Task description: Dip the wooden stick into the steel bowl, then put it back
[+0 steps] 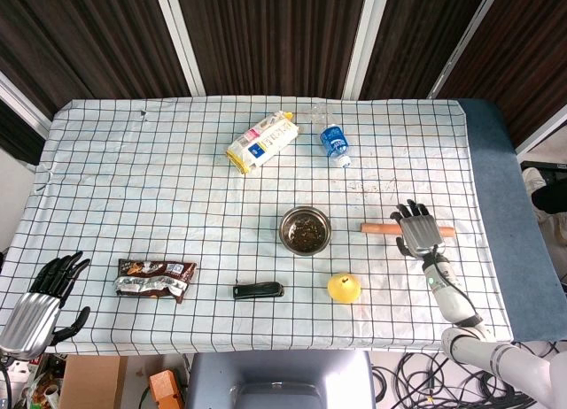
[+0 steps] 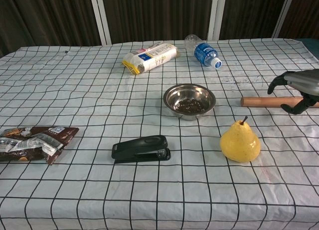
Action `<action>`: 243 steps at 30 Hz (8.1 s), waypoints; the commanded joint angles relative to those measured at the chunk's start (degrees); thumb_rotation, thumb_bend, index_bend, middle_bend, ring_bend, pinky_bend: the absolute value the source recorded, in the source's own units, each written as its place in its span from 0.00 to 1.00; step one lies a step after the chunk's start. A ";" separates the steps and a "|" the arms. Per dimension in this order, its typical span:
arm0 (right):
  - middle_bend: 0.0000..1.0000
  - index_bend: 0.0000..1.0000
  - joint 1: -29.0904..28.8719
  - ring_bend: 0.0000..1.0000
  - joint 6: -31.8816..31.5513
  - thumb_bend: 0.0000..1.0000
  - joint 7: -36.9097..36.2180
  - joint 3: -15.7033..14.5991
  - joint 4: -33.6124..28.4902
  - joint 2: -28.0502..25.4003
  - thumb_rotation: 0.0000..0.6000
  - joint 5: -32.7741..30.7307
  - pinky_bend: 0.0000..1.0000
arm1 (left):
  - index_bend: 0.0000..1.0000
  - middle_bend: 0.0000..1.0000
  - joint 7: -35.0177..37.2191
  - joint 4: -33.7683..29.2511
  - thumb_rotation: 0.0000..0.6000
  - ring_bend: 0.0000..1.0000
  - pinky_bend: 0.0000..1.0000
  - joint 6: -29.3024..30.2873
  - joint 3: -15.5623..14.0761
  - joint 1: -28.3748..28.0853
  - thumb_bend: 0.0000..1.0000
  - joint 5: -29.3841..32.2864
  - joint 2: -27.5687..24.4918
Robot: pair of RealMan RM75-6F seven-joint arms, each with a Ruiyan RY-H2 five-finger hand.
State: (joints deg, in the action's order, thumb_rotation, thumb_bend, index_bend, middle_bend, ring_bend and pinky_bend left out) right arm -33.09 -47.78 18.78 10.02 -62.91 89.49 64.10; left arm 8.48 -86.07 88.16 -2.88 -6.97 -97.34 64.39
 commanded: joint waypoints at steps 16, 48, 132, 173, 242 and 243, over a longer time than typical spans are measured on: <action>0.20 0.38 -1.19 0.08 -0.10 0.42 0.21 0.00 4.64 4.05 1.00 -2.09 0.16 | 0.00 0.01 0.97 -0.09 1.00 0.00 0.08 0.09 -0.06 -0.04 0.38 0.05 -0.24; 0.48 0.77 5.35 0.42 -17.42 0.42 -45.38 6.03 8.87 10.49 1.00 6.53 0.45 | 0.00 0.01 1.76 -0.17 1.00 0.00 0.08 0.32 -0.24 0.21 0.37 0.16 -0.59; 0.79 0.92 9.55 0.75 -23.70 0.31 -116.47 3.40 25.95 14.41 0.90 16.81 0.85 | 0.00 0.05 4.29 0.72 1.00 0.01 0.09 0.57 -0.42 -0.39 0.37 -0.73 -0.54; 1.00 1.00 -16.41 0.97 -14.78 0.55 -85.97 16.41 7.65 25.42 1.00 11.94 0.99 | 0.00 0.05 7.37 1.97 1.00 0.01 0.09 -1.84 0.26 -1.74 0.37 1.42 -0.79; 1.00 1.00 -13.28 0.97 -26.00 0.55 -85.23 12.71 6.92 19.61 1.00 17.95 0.99 | 0.00 0.05 8.12 2.10 1.00 0.01 0.09 -0.82 -0.25 -1.80 0.37 0.04 -0.93; 1.00 1.00 -12.51 0.97 -26.50 0.55 -81.91 11.89 5.49 17.78 1.00 18.61 0.99 | 0.00 0.05 8.12 2.09 1.00 0.01 0.09 -0.67 -0.30 -1.72 0.37 -0.04 -0.92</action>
State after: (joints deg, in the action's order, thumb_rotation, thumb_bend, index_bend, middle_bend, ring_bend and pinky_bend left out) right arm -47.76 -71.50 -69.90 23.03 -52.88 112.07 80.77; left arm 16.60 -83.97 87.48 -3.17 -8.71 -97.37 63.46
